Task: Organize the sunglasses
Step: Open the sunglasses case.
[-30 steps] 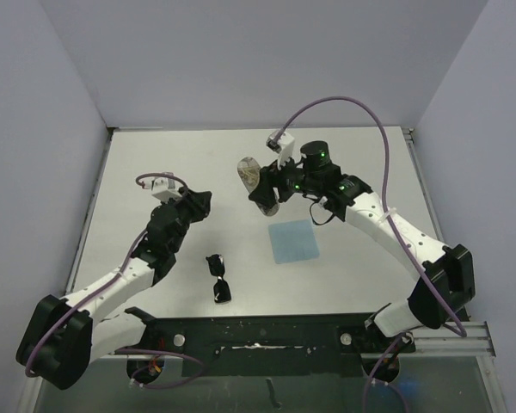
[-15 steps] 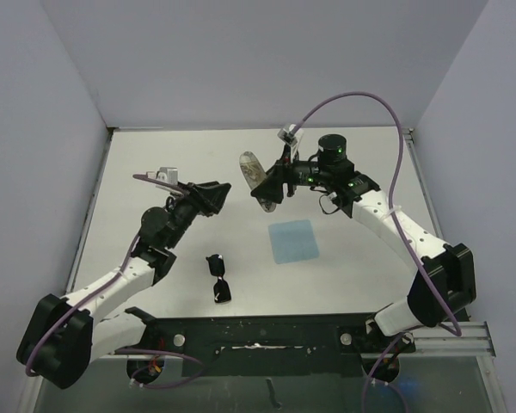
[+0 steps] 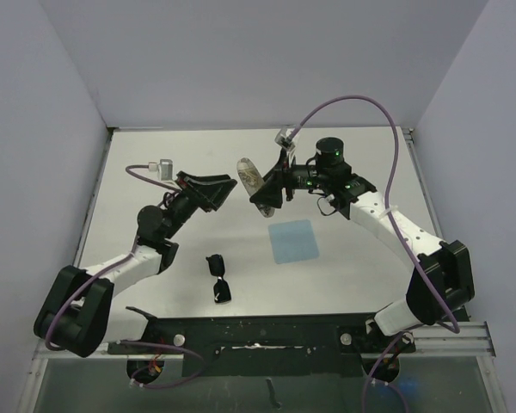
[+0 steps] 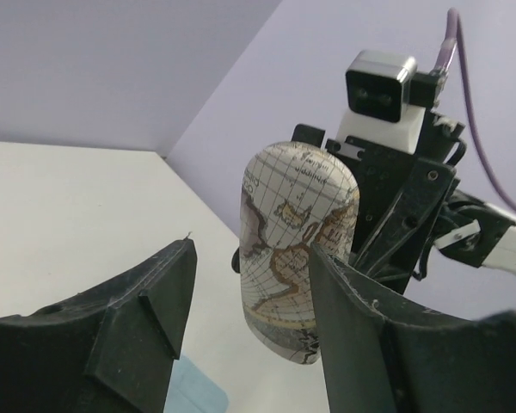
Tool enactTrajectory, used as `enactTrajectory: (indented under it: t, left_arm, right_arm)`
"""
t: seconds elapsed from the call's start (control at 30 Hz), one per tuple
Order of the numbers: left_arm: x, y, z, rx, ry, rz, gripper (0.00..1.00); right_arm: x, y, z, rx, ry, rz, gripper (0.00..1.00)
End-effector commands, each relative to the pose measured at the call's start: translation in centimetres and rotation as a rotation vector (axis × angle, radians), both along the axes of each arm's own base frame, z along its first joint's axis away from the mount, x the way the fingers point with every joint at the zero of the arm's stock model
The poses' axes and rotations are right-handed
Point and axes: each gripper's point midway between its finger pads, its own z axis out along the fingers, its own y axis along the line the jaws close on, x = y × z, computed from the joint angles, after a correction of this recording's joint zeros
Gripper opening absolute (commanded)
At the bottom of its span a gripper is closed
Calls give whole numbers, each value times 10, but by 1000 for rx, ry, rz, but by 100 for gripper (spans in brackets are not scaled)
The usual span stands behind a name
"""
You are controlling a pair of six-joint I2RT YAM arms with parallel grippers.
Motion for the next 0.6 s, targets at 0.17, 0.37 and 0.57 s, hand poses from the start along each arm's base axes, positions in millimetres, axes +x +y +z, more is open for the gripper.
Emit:
enactTrajectory:
  t: [0.17,0.37,0.57]
  left_arm:
    - [-22,7,43,-156,-132,-168,55]
    - [-30,-1,38,-114,-166,-226,55]
    - [-32,-6,33,-90,-179,-259,55]
  right_arm:
    - [3,1,24,49,-90,20,0]
    - [4,5,29,62,-80,43,0]
    - [9,10,33,73,-66,54,0]
